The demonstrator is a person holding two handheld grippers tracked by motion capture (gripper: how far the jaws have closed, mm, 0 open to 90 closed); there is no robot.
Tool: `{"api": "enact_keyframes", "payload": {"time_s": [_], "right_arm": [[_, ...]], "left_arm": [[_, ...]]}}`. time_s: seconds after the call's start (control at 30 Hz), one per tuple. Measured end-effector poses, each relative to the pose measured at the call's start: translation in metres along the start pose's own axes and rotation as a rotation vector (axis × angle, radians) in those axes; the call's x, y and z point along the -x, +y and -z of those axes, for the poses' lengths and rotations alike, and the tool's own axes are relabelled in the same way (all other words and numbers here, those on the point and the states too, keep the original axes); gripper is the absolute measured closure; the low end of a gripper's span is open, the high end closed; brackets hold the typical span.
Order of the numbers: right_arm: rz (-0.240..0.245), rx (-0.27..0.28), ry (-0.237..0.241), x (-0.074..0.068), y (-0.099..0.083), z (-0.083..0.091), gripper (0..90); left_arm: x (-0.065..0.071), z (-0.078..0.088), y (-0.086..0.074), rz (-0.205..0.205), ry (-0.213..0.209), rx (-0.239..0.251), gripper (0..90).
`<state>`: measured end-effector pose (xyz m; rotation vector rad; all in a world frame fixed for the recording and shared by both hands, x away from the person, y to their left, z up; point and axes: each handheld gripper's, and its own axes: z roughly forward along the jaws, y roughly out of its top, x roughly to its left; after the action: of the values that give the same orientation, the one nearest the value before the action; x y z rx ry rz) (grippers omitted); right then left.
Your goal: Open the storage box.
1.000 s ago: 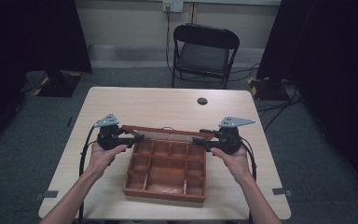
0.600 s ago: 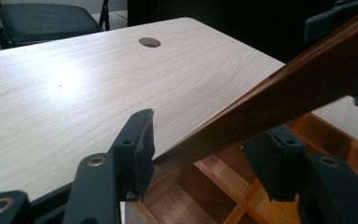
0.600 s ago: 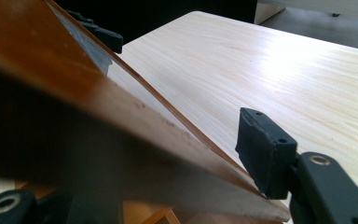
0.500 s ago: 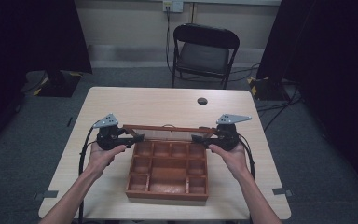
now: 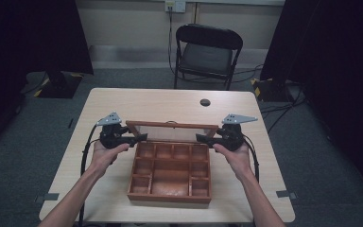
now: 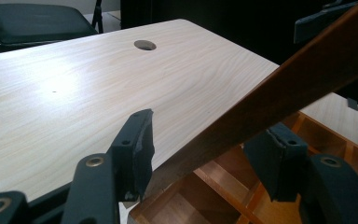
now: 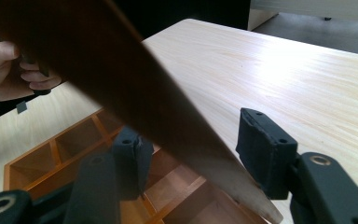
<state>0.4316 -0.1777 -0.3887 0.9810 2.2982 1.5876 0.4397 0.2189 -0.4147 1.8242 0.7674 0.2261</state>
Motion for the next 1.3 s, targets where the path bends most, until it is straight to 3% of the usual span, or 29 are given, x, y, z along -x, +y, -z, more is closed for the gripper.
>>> {"api": "enact_keyframes", "payload": {"time_s": [0.3,0.9,1.17,1.2,1.3], "right_arm": [[-0.017,0.006,-0.02,0.007,-0.002,0.0,47.9],[-0.051,-0.011,-0.017,0.015,-0.008,-0.015,44.9],[-0.069,-0.013,-0.021,0.019,-0.01,-0.02,44.4],[-0.073,-0.012,-0.019,0.02,-0.01,-0.02,44.3],[-0.077,-0.02,-0.023,0.02,-0.012,-0.022,44.1]], "left_arm": [[-0.004,-0.005,0.0,0.006,0.001,0.018,45.3],[-0.01,-0.009,0.001,-0.011,-0.011,0.001,47.2],[-0.013,-0.013,-0.002,0.016,-0.01,0.006,46.2],[-0.013,-0.015,-0.002,-0.003,0.004,-0.007,46.6],[-0.013,-0.016,-0.003,-0.002,0.006,-0.01,46.3]]}}
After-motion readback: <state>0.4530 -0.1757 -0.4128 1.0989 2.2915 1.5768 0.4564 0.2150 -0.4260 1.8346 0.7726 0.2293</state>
